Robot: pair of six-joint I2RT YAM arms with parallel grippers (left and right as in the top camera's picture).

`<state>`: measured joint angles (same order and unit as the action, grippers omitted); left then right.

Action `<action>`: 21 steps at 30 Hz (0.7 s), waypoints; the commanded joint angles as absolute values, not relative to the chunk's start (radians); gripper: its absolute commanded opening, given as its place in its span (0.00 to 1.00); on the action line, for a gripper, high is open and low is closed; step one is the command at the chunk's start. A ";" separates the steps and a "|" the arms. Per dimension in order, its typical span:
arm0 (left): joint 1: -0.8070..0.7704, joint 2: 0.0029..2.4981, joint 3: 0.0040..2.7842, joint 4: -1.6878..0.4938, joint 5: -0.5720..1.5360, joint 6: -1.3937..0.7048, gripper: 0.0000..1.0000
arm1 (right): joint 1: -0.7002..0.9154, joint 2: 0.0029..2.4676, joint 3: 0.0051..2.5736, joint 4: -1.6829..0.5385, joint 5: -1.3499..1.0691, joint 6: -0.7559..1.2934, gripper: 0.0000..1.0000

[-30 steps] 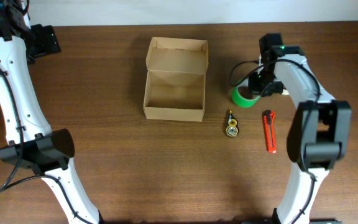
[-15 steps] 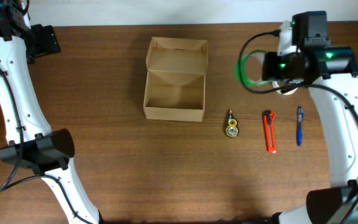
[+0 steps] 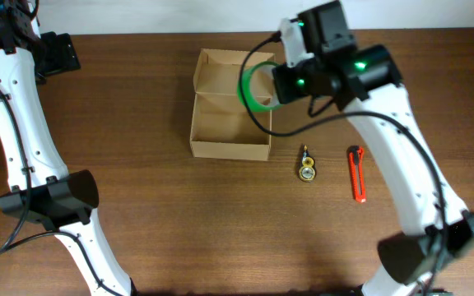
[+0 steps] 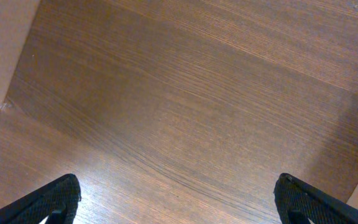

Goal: Pack container
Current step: 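Carry the green tape with the right gripper into the box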

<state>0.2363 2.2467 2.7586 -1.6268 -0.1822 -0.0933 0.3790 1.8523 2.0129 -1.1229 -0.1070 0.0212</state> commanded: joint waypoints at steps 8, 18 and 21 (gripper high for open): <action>0.239 2.225 2.751 -1.624 -0.172 -0.077 1.00 | 0.401 2.109 2.159 -1.173 -0.074 0.011 0.03; 0.239 2.225 2.751 -1.624 -0.172 -0.077 1.00 | 0.453 2.193 2.159 -1.163 -0.073 0.011 0.04; 0.239 2.225 2.751 -1.624 -0.171 -0.077 1.00 | 0.482 2.208 2.159 -1.163 -0.066 -0.011 0.04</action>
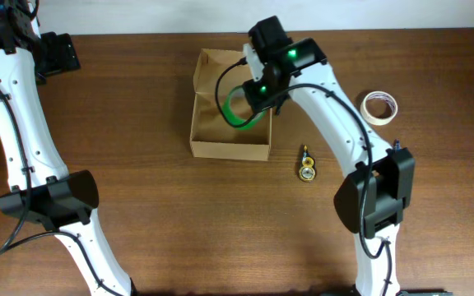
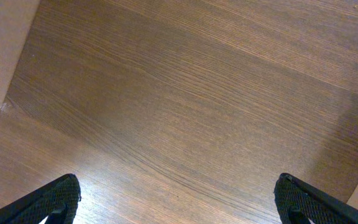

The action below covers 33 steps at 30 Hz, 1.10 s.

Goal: Pack container
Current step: 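Carry the green tape with the right gripper into the box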

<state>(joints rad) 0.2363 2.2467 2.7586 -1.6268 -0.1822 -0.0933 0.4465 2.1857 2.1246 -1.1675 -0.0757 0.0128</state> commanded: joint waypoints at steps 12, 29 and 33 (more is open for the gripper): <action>0.239 2.225 2.751 -1.624 -0.171 -0.077 1.00 | 0.550 2.231 2.159 -1.088 -0.028 -0.053 0.04; 0.239 2.225 2.751 -1.624 -0.172 -0.077 1.00 | 0.558 2.322 2.156 -1.033 0.006 -0.072 0.04; 0.239 2.225 2.751 -1.624 -0.172 -0.077 1.00 | 0.558 2.343 2.156 -1.020 0.013 -0.072 0.03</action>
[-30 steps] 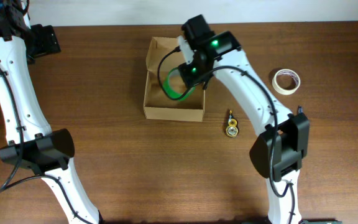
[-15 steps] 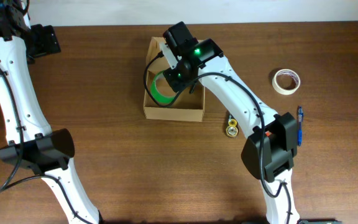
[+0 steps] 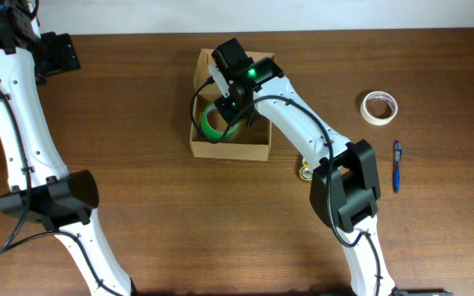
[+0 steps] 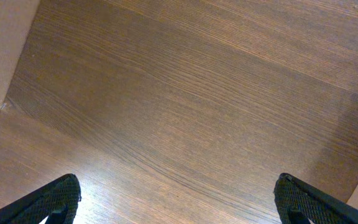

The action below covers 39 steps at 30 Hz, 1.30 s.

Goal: Pack container
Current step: 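Carry the green tape with the right gripper into the box, then open the right gripper to release the tape and withdraw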

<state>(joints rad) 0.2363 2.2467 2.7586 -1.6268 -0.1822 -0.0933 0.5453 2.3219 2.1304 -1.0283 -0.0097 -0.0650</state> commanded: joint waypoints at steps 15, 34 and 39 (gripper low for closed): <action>0.239 2.225 2.751 -1.624 -0.172 -0.077 1.00 | 0.563 2.391 2.156 -0.989 0.012 -0.075 0.04; 0.239 2.225 2.751 -1.624 -0.172 -0.077 1.00 | 0.570 2.399 2.138 -0.991 0.012 -0.074 0.18; 0.239 2.225 2.751 -1.624 -0.172 -0.077 1.00 | 0.571 2.399 2.138 -0.992 0.012 -0.074 0.23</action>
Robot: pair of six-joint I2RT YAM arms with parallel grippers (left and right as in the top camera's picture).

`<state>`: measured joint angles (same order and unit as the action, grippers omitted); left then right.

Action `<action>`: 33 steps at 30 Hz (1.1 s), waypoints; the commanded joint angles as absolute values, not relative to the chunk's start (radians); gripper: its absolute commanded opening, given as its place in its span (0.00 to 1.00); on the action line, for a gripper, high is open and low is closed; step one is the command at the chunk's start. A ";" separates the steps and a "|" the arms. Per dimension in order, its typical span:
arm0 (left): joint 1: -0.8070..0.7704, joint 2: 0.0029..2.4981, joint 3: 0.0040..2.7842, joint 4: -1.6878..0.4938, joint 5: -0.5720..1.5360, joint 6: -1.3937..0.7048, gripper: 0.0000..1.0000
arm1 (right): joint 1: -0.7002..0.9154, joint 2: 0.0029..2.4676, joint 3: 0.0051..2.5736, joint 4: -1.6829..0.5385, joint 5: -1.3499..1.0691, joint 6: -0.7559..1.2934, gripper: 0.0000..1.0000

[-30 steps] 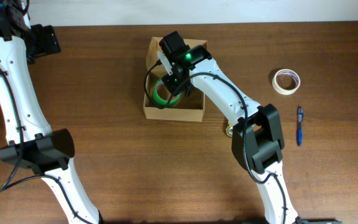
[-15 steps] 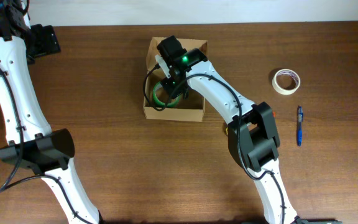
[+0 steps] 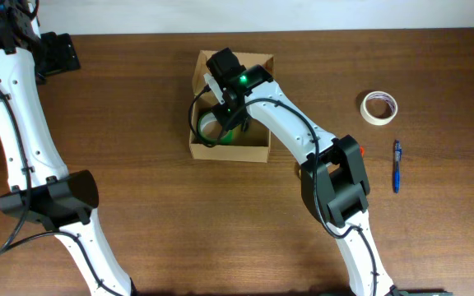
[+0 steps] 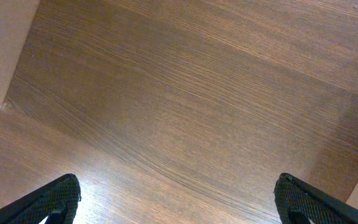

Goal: Pack container
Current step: 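Open the right gripper to release the tape and withdraw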

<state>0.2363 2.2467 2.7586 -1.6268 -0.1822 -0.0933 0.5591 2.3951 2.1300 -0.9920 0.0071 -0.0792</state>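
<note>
An open cardboard box stands at the back middle of the table. My right gripper reaches down into it, shut on the green tape roll, which sits tilted low inside against the box floor. Its fingers are mostly hidden under the wrist. My left gripper hangs open over bare wood at the far left back, with nothing between its fingers.
A white tape roll and a blue pen lie at the right. A red cutter peeks out beside the right arm's elbow. In the left wrist view, a corner of cardboard shows at the lower right.
My right gripper has sunk slightly deeper into the box with the green roll, now lower and more tilted. The arm's elbow shifted a little left. The left arm has not moved.
My right gripper first held the green roll above the box's right rim. Then it was over the box's right half, then inside the box toward the left. Now the roll is low in the box. The left gripper stayed open and still throughout.
</note>
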 commanded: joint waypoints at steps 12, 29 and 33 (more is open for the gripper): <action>0.239 2.225 2.751 -1.624 -0.172 -0.077 1.00 | 0.571 2.335 2.138 -0.993 0.012 -0.072 0.35; 0.239 2.225 2.751 -1.624 -0.172 -0.077 1.00 | 0.506 1.892 2.138 -1.209 0.327 -0.042 0.37; 0.239 2.225 2.751 -1.624 -0.172 -0.077 1.00 | 0.358 1.843 2.138 -1.250 0.324 -0.003 0.38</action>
<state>0.2363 2.2467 2.7586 -1.6264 -0.1822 -0.0933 0.4664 1.8568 2.1304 -1.2320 0.2516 -0.0467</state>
